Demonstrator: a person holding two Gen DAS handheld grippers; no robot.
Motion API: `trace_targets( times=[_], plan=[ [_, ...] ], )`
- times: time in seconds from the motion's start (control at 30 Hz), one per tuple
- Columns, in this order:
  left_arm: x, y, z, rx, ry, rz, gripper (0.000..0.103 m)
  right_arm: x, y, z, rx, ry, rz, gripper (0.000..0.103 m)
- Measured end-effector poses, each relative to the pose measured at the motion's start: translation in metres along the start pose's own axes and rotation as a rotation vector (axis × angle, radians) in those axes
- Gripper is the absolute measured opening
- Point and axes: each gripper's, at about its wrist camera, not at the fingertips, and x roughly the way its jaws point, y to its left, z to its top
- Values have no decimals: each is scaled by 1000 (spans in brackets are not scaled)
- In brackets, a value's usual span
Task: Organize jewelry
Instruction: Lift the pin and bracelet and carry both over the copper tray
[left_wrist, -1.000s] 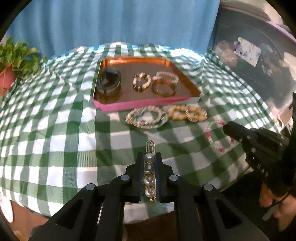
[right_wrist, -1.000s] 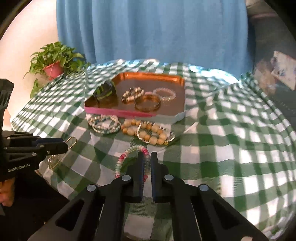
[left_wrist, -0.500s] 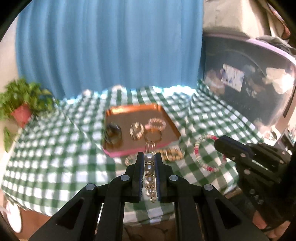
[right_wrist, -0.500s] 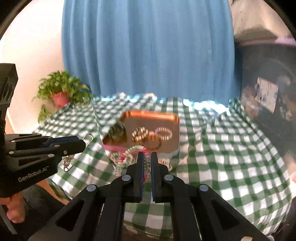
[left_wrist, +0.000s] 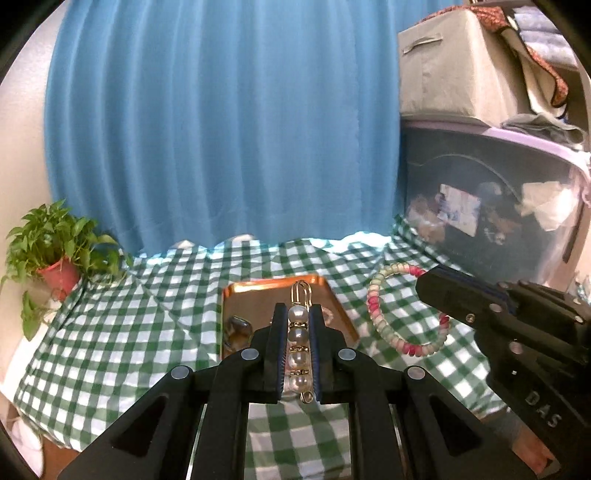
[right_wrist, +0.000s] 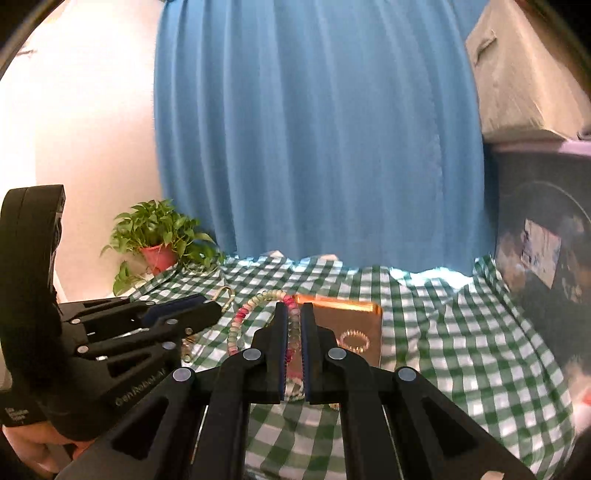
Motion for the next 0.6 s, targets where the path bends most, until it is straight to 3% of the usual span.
trace_targets(
  times=[0.4,0.6],
  plan=[
    [70,25,20,-47,25,-56,12,72,-27,7,63,19,42,5],
    [100,61,27,-185,-18,-127,12,111,-51,14,135,8,49,5]
  ],
)
